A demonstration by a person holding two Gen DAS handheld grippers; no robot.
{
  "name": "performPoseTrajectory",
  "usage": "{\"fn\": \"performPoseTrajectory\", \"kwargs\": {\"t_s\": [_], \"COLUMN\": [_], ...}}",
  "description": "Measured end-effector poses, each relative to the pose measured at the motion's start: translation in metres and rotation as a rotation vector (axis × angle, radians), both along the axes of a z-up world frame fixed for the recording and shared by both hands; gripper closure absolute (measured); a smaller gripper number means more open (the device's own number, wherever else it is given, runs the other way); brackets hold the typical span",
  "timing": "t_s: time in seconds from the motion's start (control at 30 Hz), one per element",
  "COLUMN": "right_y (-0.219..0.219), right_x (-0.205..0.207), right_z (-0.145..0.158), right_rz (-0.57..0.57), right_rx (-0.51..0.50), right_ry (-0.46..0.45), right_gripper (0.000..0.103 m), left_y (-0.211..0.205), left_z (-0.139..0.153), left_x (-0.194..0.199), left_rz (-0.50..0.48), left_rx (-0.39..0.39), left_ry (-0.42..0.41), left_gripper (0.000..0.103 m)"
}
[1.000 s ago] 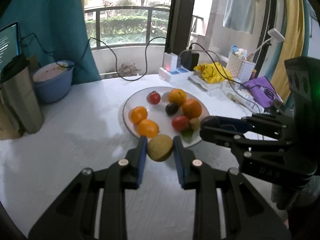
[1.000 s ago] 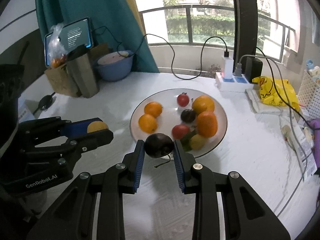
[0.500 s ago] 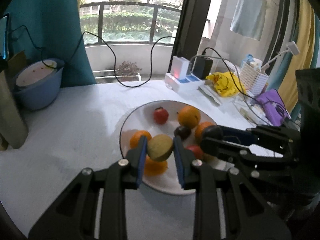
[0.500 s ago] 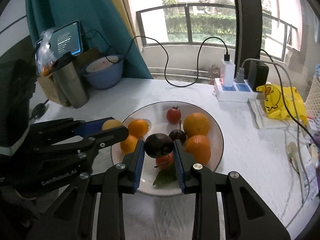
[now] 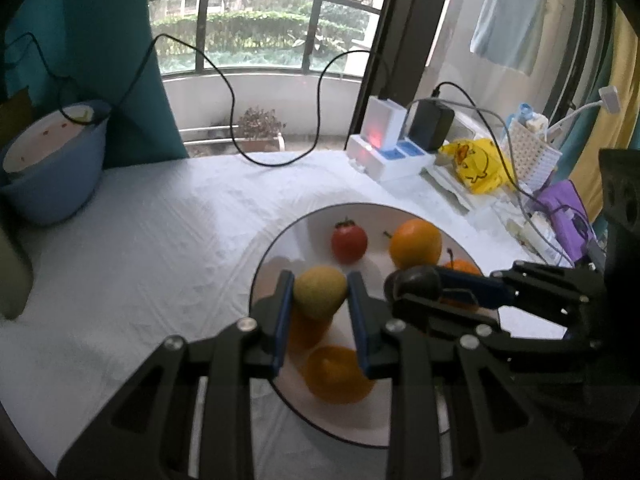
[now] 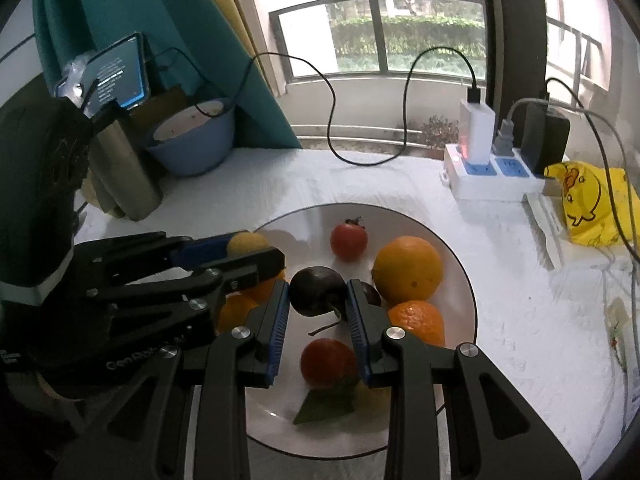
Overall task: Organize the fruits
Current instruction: 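Lower both fruits onto the plate and open both tools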
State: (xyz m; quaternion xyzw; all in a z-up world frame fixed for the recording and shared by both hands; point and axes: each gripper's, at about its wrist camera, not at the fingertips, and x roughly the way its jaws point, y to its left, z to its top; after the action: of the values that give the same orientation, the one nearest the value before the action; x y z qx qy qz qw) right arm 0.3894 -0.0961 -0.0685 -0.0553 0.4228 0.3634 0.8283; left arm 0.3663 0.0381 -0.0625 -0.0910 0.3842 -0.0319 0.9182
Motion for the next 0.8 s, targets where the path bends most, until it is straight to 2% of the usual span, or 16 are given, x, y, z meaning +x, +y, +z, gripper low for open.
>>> {"fn": "performPoseTrajectory", "kwargs": {"t_s": [0.3,0.43,0.53,0.8], "right_y": [-0.001,-0.005,-0.009,-0.017], "right_x": [0.000,-0.001,-0.002,-0.015], "right_z": [-0.001,0.004,0.010,0.024], "right_rz": [-0.017,-0.046,-0.067,-0.086], "right_rx": [-0.010,-0.016,-0.014,-0.010], "right_ry": [0.004,-0.001,-0.010,-0.037], "right_gripper": [0.072,0.070,0.065,0.065], "left_y": [0.000,-0.002,-0.001,-0.008], "left_z": [0.004,0.009,0.015,0.028], "left_x": [-0.002,-0.006,-0.010,-0.027], "left_rz": [0.003,0.014,0.022,0.016], "left_rx": [-0.007,0.010,0.005,0.028], "left_ry": [0.005,-0.008,-0.016,-0.032], "left_gripper": [0.071,0.063,0.058,0.057]}}
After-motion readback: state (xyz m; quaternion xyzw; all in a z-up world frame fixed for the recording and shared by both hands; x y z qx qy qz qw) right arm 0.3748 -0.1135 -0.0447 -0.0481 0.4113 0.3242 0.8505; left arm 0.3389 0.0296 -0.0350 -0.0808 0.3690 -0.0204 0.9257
